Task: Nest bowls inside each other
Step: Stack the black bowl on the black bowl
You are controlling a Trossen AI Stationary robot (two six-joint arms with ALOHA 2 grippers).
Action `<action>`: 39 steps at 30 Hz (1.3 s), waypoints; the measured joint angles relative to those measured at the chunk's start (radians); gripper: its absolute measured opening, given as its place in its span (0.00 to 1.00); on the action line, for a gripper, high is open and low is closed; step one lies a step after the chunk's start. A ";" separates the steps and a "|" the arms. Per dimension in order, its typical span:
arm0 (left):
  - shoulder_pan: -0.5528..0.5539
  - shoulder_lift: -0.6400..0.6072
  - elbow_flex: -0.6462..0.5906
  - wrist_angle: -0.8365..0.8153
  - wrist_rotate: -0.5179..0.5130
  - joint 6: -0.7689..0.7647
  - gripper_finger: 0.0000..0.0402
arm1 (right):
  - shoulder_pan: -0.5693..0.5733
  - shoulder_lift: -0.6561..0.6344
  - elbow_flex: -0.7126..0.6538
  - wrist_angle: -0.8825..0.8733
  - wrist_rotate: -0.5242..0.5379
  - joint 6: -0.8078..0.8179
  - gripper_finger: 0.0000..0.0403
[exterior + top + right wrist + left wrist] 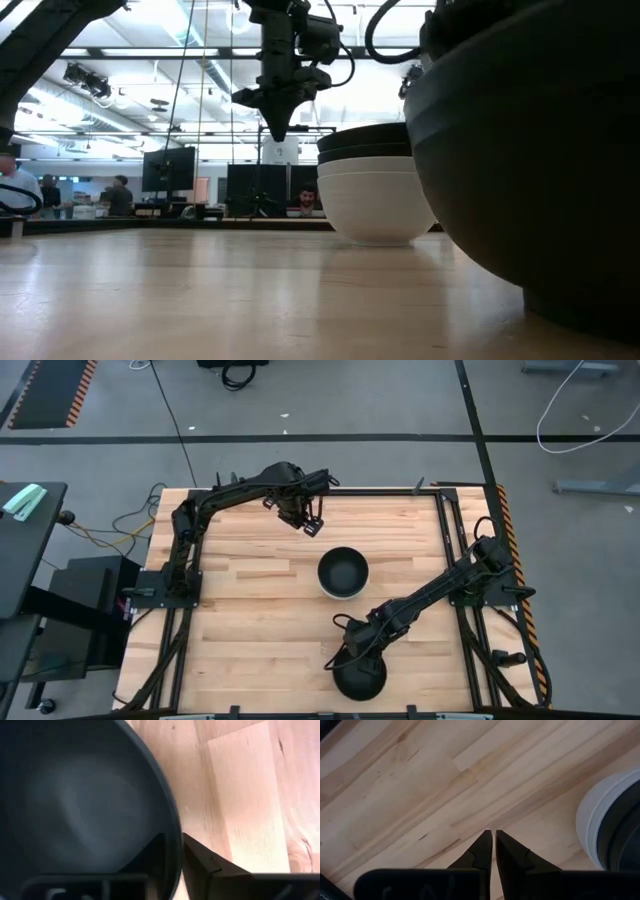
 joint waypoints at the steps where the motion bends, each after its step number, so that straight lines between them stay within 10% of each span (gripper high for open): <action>1: 0.000 0.000 0.000 0.000 -0.004 0.000 0.07 | 0.000 0.000 0.000 0.000 0.001 -0.007 0.13; 14: -0.050 0.000 0.000 0.012 -0.030 -0.005 0.08 | 0.006 -0.021 0.005 -0.020 0.020 -0.083 0.02; 26: -0.053 0.000 0.000 0.011 -0.120 0.008 0.04 | 0.006 -0.178 0.202 -0.383 0.144 -0.170 0.01; 39: 0.062 0.000 0.000 -0.014 -0.056 0.057 0.02 | -0.257 -0.204 0.383 -0.564 0.192 -0.380 0.01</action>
